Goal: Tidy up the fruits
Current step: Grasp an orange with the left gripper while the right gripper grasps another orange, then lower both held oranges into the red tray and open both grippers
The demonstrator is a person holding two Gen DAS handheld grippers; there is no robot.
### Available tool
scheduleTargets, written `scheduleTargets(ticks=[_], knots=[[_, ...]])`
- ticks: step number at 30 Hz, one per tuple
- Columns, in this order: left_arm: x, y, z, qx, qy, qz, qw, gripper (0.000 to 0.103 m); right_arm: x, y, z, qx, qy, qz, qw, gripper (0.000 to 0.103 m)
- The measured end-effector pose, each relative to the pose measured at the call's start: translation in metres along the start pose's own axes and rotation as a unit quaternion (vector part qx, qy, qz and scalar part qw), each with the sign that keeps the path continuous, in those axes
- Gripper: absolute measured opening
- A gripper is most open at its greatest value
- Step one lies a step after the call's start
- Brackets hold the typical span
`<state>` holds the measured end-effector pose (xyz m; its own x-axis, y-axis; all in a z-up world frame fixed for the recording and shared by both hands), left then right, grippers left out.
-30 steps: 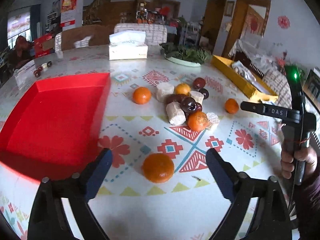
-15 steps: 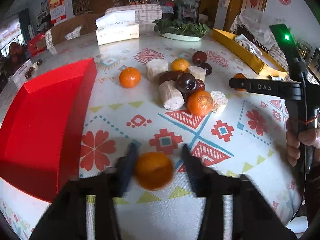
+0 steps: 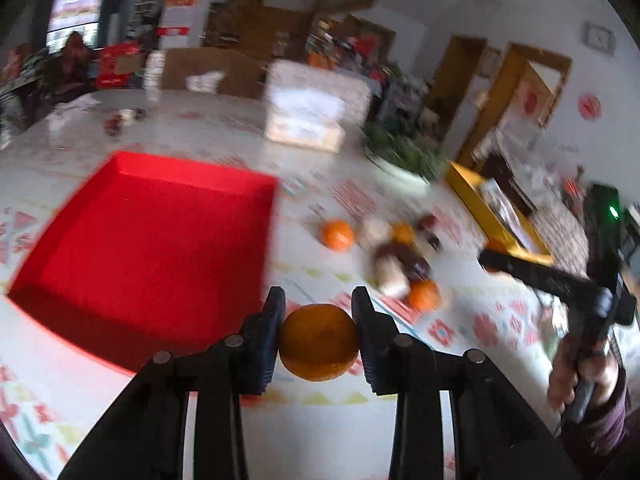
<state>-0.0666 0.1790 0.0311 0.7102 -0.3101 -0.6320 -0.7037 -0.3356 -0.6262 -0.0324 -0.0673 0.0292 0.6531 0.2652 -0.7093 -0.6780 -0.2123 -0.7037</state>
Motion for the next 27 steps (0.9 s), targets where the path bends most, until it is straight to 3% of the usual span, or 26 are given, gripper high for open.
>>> scheduleTargets(ticks=[4, 8, 11, 19, 24, 27], knots=[[-0.012, -0.030, 0.052, -0.049, -0.047, -0.031, 0.9972, 0.034, 0.003, -0.027, 0.055, -0.036, -0.071, -0.007, 0.997, 0.039], [-0.010, -0.046, 0.102, -0.090, -0.086, -0.037, 0.9916, 0.034, 0.030, -0.048, 0.127, -0.061, -0.166, 0.011, 0.984, 0.039], [-0.005, -0.053, 0.130, -0.109, -0.110, -0.035, 0.9873, 0.034, 0.051, -0.056, 0.178, -0.093, -0.197, 0.026, 0.976, 0.039], [0.000, -0.048, 0.161, -0.138, -0.117, -0.027, 0.9830, 0.034, 0.116, -0.051, 0.254, -0.140, -0.212, 0.080, 0.964, 0.040], [-0.013, -0.048, 0.161, -0.142, -0.102, -0.043, 0.9837, 0.052, 0.126, -0.054, 0.266, -0.151, -0.205, 0.080, 0.964, 0.040], [-0.021, -0.047, 0.155, -0.146, -0.089, -0.050, 0.9839, 0.056, 0.124, -0.056, 0.262, -0.149, -0.205, 0.081, 0.964, 0.040]])
Point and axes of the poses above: each gripper's, at about its wrist camera, not at the fingertips, and x roughly the way its jaws point, z to its left, y to its underside, the point moved 6 cm from there along x, roughly the way its jaws point, and after that the axes turned 14 degrees about -x, right-handed, at the moved point
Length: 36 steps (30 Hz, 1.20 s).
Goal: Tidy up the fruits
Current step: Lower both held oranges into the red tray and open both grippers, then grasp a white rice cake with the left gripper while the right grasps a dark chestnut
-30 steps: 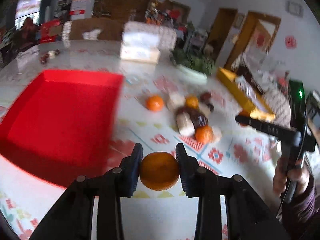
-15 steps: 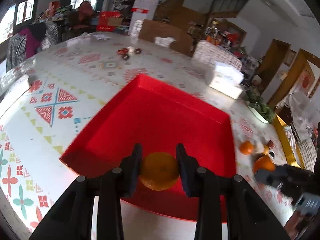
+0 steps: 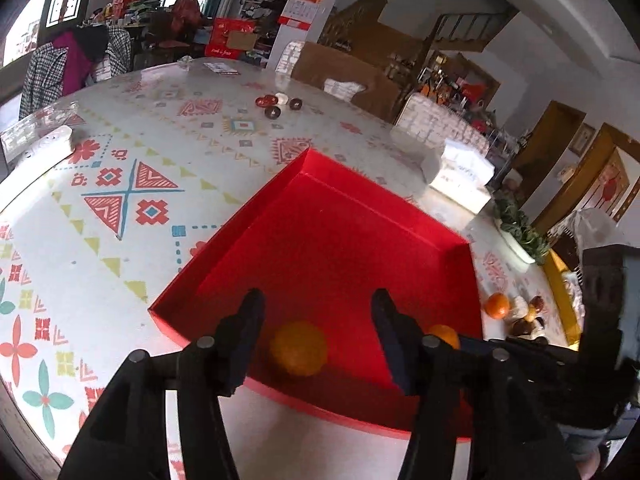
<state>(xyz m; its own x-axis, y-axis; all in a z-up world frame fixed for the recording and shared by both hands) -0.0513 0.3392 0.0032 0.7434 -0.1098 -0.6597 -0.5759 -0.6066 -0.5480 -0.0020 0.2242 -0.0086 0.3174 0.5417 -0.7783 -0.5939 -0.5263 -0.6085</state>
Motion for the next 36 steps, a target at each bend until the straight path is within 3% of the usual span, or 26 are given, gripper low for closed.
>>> scheduleTargets(ticks=[2, 6, 12, 15, 17, 20, 21, 26, 31, 36], knots=[[-0.006, 0.001, -0.003, -0.002, 0.006, -0.004, 1.0000, 0.062, -0.005, 0.002, -0.002, 0.010, -0.008, -0.010, 1.000, 0.041], [-0.015, 0.004, -0.011, -0.004, 0.015, -0.008, 0.9998, 0.065, -0.015, 0.001, -0.006, 0.018, -0.014, -0.026, 0.999, 0.056], [-0.032, 0.015, -0.034, 0.012, 0.034, -0.015, 0.9993, 0.066, -0.049, 0.005, -0.012, 0.020, 0.006, -0.059, 0.998, 0.056], [-0.038, 0.019, -0.046, 0.016, 0.048, -0.016, 0.9986, 0.067, -0.073, 0.013, -0.023, 0.016, 0.043, -0.079, 0.996, 0.056], [-0.042, 0.021, -0.055, 0.018, 0.060, -0.016, 0.9979, 0.077, -0.098, 0.022, -0.035, 0.013, 0.085, -0.103, 0.991, 0.056], [-0.048, 0.028, -0.072, 0.029, 0.076, -0.017, 0.9965, 0.079, -0.135, 0.039, -0.057, 0.019, 0.124, -0.139, 0.982, 0.060], [-0.048, 0.030, -0.076, 0.033, 0.081, -0.015, 0.9961, 0.079, -0.145, 0.047, -0.069, 0.030, 0.138, -0.134, 0.981, 0.066], [-0.038, 0.050, -0.104, 0.053, 0.095, 0.008, 0.9940, 0.080, -0.180, 0.097, -0.144, 0.102, 0.186, -0.095, 0.973, 0.066], [-0.019, 0.076, -0.131, 0.074, 0.098, 0.043, 0.9915, 0.080, -0.175, 0.133, -0.171, 0.150, 0.143, -0.074, 0.976, 0.063], [-0.012, 0.090, -0.143, 0.081, 0.092, 0.055, 0.9909, 0.080, -0.156, 0.128, -0.164, 0.153, 0.101, -0.087, 0.979, 0.052]])
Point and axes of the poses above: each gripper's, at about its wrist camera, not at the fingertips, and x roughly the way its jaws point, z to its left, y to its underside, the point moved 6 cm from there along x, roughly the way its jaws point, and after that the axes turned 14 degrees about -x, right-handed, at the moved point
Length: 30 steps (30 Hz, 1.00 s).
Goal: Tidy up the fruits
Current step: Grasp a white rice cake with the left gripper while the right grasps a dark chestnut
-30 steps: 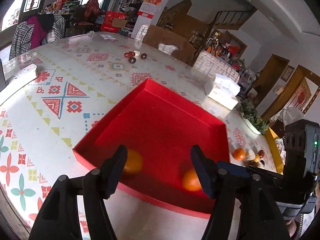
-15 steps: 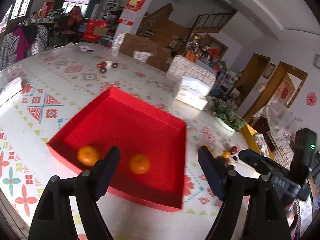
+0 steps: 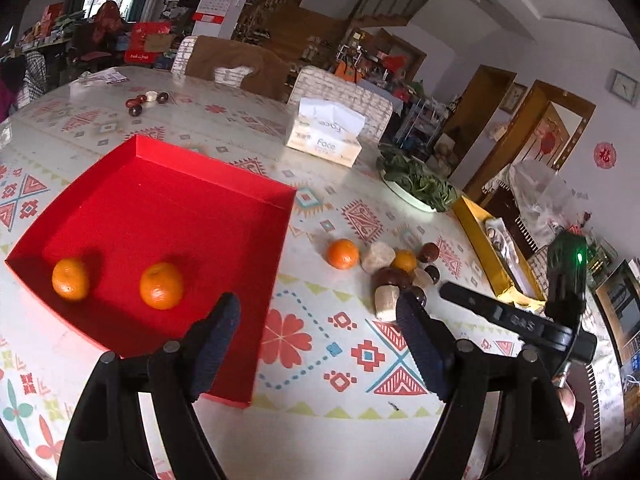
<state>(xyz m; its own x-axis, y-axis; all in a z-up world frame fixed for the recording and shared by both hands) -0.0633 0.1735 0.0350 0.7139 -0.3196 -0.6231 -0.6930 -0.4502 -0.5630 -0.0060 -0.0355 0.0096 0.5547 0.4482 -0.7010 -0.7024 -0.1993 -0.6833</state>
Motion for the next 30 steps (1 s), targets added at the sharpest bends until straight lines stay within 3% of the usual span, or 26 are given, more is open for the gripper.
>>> scheduleTargets(ticks=[2, 7, 12, 17, 25, 30], knots=[[0.001, 0.004, -0.003, 0.005, -0.004, 0.004, 1.0000, 0.080, 0.012, -0.008, 0.009, -0.014, -0.004, 0.001, 1.000, 0.046], [0.003, 0.009, -0.008, 0.017, -0.015, 0.007, 0.9997, 0.080, 0.039, -0.012, 0.022, -0.037, -0.010, 0.014, 0.999, 0.046], [0.016, 0.014, -0.009, 0.016, -0.018, 0.021, 0.9995, 0.080, 0.047, -0.007, 0.030, -0.070, 0.028, 0.021, 0.997, 0.046], [0.024, 0.020, -0.011, 0.027, -0.024, 0.033, 0.9988, 0.080, 0.042, -0.004, 0.032, -0.085, 0.038, 0.021, 0.995, 0.025], [0.056, 0.028, -0.036, 0.063, -0.007, 0.068, 0.9957, 0.080, 0.017, 0.000, -0.012, 0.025, -0.024, -0.015, 0.999, 0.024], [0.099, 0.027, -0.053, 0.060, 0.022, 0.106, 0.9923, 0.077, 0.007, 0.003, -0.039, 0.072, -0.033, -0.028, 0.996, 0.025]])
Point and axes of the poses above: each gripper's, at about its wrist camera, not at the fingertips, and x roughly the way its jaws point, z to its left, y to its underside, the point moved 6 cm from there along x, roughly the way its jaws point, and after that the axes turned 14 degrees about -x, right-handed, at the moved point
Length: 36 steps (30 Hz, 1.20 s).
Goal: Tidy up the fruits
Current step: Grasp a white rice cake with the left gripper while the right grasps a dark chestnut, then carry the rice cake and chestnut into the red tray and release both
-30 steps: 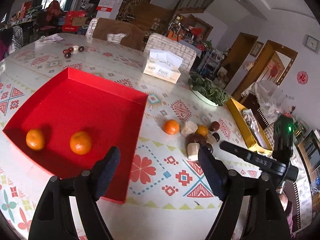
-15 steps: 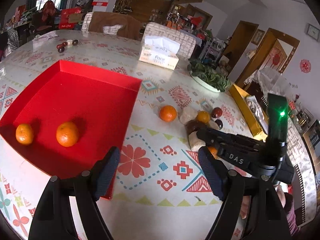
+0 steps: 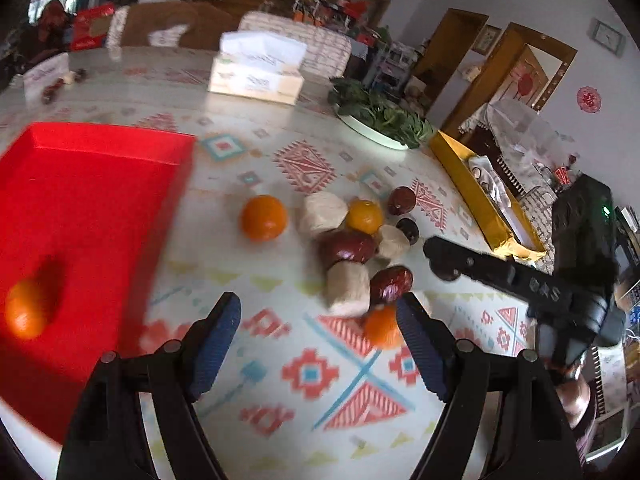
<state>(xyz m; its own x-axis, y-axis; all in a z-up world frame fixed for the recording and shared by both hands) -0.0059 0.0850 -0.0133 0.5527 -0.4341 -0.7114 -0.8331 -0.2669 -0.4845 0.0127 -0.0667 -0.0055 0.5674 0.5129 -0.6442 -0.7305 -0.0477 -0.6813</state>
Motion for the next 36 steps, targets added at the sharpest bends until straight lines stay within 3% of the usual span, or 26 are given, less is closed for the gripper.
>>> scheduleTargets(ticks=[4, 6, 8, 13, 14, 15, 19, 26, 31, 36], knots=[[0.026, -0.006, -0.009, 0.004, 0.003, 0.018, 0.9998, 0.073, 0.003, 0.001, -0.003, 0.012, -0.012, 0.004, 1.000, 0.025], [0.037, -0.005, -0.011, 0.017, -0.011, 0.028, 0.9994, 0.052, 0.004, 0.001, -0.002, 0.011, -0.018, 0.002, 1.000, 0.025], [0.041, -0.002, -0.014, 0.038, -0.026, 0.024, 0.9987, 0.047, 0.003, 0.000, -0.002, 0.012, -0.020, -0.002, 1.000, 0.025], [0.047, 0.008, -0.024, 0.086, -0.065, 0.007, 0.9942, 0.047, 0.002, 0.000, -0.003, 0.018, -0.027, -0.004, 0.999, 0.025], [0.048, 0.009, -0.026, 0.094, -0.075, 0.005, 0.9927, 0.043, 0.003, 0.001, -0.002, 0.015, -0.025, -0.003, 1.000, 0.025], [0.047, 0.009, -0.027, 0.097, -0.079, 0.003, 0.9921, 0.027, 0.004, 0.001, -0.001, 0.012, -0.021, -0.001, 1.000, 0.025], [0.034, 0.010, -0.023, 0.090, -0.079, -0.016, 0.9927, 0.028, 0.005, 0.002, 0.000, -0.002, 0.002, -0.003, 1.000, 0.025], [-0.029, -0.001, 0.004, 0.049, -0.078, -0.077, 0.9928, 0.028, 0.002, 0.002, 0.005, -0.022, 0.021, -0.014, 0.999, 0.025], [-0.080, -0.020, 0.051, 0.019, -0.118, -0.129, 0.9844, 0.028, 0.000, -0.001, 0.032, -0.056, 0.028, -0.014, 0.998, 0.025], [-0.112, -0.040, 0.115, -0.042, -0.140, -0.153, 0.9772, 0.028, 0.012, -0.012, 0.084, -0.086, -0.014, 0.003, 0.996, 0.025]])
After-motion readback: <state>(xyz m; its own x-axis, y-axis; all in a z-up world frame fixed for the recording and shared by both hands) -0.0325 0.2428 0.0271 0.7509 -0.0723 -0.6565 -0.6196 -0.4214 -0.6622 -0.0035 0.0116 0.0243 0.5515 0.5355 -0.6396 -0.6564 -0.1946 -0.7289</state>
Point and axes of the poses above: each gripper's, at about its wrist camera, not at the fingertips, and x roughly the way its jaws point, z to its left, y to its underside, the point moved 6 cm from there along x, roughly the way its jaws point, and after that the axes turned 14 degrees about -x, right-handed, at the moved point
